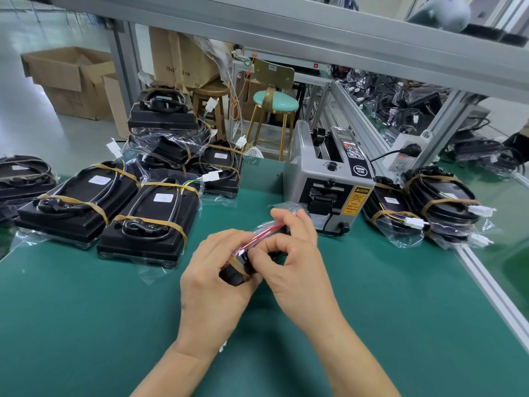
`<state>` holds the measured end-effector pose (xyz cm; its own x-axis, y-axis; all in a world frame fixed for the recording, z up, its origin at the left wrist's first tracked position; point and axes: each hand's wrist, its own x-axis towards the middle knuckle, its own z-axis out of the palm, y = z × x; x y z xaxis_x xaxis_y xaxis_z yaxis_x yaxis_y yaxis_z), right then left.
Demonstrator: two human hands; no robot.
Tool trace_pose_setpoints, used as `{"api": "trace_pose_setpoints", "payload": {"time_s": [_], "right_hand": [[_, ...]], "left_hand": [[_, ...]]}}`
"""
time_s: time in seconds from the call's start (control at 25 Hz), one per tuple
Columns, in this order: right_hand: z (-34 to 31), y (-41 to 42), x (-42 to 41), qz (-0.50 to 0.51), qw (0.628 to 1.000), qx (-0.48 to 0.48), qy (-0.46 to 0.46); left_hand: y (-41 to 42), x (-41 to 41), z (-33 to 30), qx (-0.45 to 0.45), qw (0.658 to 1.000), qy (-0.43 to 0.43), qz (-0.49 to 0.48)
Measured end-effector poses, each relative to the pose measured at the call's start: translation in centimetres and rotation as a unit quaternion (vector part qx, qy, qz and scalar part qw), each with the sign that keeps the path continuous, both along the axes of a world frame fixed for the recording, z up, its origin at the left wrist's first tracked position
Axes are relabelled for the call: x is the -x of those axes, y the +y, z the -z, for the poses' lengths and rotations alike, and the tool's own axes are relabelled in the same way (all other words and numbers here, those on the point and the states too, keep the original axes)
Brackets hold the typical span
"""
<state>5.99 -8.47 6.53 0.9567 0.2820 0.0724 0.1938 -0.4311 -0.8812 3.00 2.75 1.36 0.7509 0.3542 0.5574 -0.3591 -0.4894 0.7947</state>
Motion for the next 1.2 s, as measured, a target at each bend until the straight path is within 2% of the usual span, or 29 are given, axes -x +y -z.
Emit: {"api": "trace_pose_setpoints", "payload": {"time_s": [0.36,0.68,1.2], "right_hand": [[0.19,0.09,0.07,0.015,1.0,-0.005,-0.023],[0.21,-0.48,-0.28,-0.009,0.999,-0.04,0.014],[-0.12,-0.49,-0.57,-0.034,0.999,0.002,-0.001]], "left_hand": [[0.03,0.03,-0.12,-0.003,1.0,-0.004,-0.012],[0.06,0.0,-0.13,0.007,1.0,-0.001,-0.012],[0.07,0.0,-0.1,0.007,1.0,0.004,-0.012]]}}
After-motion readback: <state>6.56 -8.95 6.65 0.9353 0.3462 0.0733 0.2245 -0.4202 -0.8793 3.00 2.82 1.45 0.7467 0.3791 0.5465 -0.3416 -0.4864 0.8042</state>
